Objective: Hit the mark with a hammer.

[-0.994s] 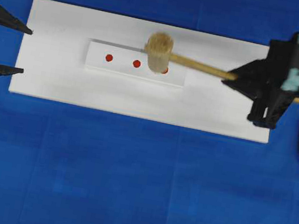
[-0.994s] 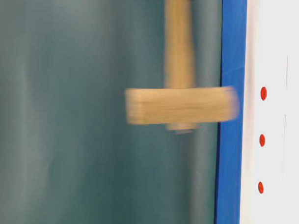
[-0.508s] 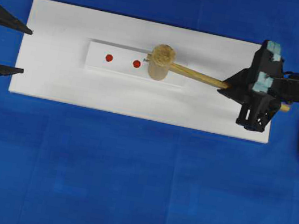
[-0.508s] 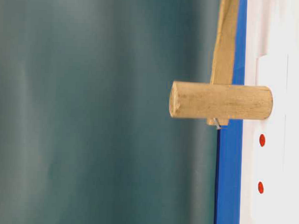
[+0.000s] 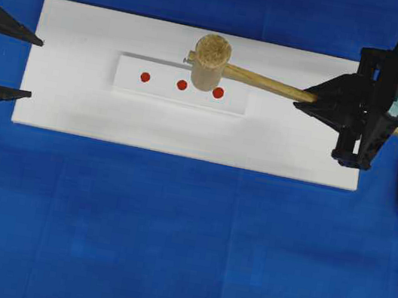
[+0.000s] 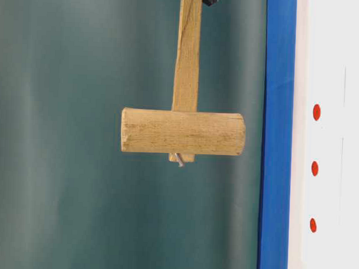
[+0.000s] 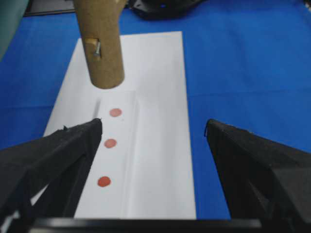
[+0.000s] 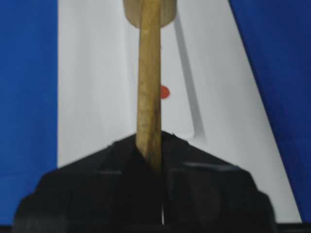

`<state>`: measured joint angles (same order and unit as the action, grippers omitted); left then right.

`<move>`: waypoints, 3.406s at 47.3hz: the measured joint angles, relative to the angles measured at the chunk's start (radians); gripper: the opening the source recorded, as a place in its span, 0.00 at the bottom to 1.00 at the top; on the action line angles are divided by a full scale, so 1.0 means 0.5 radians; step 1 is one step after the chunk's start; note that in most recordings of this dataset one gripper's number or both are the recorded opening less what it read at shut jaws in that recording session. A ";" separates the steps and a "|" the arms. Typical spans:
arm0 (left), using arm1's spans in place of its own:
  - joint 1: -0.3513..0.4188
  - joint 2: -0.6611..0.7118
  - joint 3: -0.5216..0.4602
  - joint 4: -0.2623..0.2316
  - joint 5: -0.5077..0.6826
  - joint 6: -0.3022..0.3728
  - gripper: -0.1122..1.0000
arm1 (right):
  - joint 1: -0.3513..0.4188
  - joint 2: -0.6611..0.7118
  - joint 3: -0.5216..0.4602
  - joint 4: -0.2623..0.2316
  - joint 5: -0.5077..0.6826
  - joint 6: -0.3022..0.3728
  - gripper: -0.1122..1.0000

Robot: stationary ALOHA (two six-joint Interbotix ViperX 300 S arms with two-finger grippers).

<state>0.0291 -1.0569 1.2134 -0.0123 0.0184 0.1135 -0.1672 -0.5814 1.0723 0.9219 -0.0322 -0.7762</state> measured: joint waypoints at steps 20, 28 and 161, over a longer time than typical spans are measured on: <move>0.003 0.000 0.000 0.000 0.000 0.000 0.87 | 0.061 0.236 -0.193 0.000 0.003 -0.015 0.11; 0.000 0.000 -0.003 0.000 0.000 0.000 0.87 | 0.120 0.399 -0.347 -0.006 0.003 -0.021 0.11; 0.021 1.310 -0.405 0.000 -0.785 0.003 0.50 | 0.212 0.822 -0.798 -0.117 -0.037 -0.021 0.95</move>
<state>0.0399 -0.4019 1.0109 -0.0123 -0.3743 0.1150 -0.0614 -0.1703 0.6734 0.8636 -0.0506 -0.7869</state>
